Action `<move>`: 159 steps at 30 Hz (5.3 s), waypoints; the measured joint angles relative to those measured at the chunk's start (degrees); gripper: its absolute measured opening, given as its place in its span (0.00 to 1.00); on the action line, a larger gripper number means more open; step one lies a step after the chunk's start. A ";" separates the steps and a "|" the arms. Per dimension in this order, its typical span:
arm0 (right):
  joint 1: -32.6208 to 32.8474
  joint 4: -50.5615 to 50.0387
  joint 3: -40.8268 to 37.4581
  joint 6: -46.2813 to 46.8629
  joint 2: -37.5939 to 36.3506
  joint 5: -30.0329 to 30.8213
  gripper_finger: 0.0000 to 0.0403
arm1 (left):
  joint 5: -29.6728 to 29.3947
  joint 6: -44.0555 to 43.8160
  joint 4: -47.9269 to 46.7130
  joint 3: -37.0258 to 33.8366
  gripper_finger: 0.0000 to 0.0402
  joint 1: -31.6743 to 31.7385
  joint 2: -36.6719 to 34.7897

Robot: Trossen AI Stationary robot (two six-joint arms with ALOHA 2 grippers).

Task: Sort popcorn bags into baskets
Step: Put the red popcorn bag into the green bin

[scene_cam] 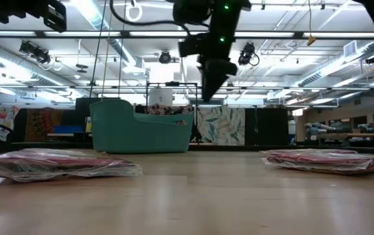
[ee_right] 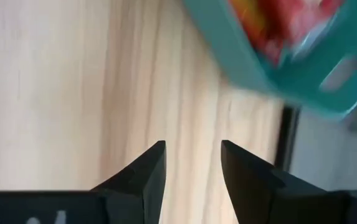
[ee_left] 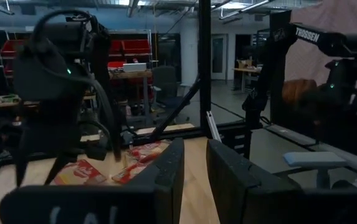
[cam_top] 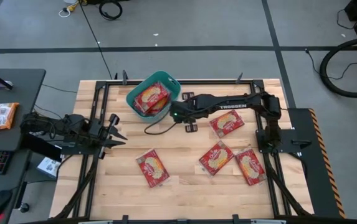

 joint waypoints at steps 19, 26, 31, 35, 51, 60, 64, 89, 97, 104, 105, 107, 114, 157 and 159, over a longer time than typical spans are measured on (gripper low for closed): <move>3.93 11.79 -29.68 13.59 -25.95 6.00 0.39 | -4.71 6.26 14.71 -10.59 0.18 0.02 -1.44; 6.82 11.37 -37.91 17.63 -28.54 5.64 0.39 | -6.43 6.17 10.37 -10.54 0.18 0.00 -5.60; 9.77 11.30 -43.54 19.10 -28.54 6.23 0.39 | -7.09 6.84 7.42 -10.54 0.18 0.02 -10.94; 11.84 6.11 -44.83 21.89 -28.54 5.80 0.39 | -7.07 5.79 6.04 -10.54 0.18 0.02 -11.38; 14.97 -2.38 -53.09 31.60 -28.31 1.19 0.55 | -7.09 5.45 6.44 -10.54 0.18 0.02 -11.41; 11.84 -3.51 -50.04 36.69 -18.66 -1.92 0.53 | -7.09 5.40 6.95 -10.54 0.18 0.02 -11.41; 11.32 -7.40 -47.87 35.82 -12.98 1.40 0.53 | -7.07 5.31 6.99 -10.54 0.18 0.02 -11.41; 6.76 7.97 -47.60 22.03 -11.03 6.23 0.03 | -7.07 4.29 6.85 -10.54 0.18 0.02 -11.41; 10.55 6.77 -39.89 17.68 -13.36 10.74 0.01 | -7.07 4.31 6.90 -10.54 0.18 0.00 -11.41; 11.85 7.95 -28.92 8.84 -13.42 16.49 0.01 | -7.07 4.31 6.92 -10.54 0.18 0.00 -11.41; 11.90 9.01 -27.53 7.07 -13.42 16.89 0.01 | -7.07 4.31 6.91 -10.54 0.18 0.01 -11.41; 11.94 11.51 -25.06 3.17 -13.42 17.55 0.01 | -7.07 4.33 6.90 -10.54 0.18 0.01 -11.41; 10.50 24.69 -20.59 -11.97 -13.42 14.93 0.01 | -7.07 4.49 6.93 -10.54 0.18 0.00 -11.41; -8.50 28.56 17.95 -40.01 18.19 5.92 0.31 | -9.00 4.07 7.10 -10.54 0.18 0.00 -11.39; -7.50 26.51 17.97 -38.48 16.59 7.19 0.33 | -9.00 4.06 7.07 -10.54 0.18 0.00 -11.39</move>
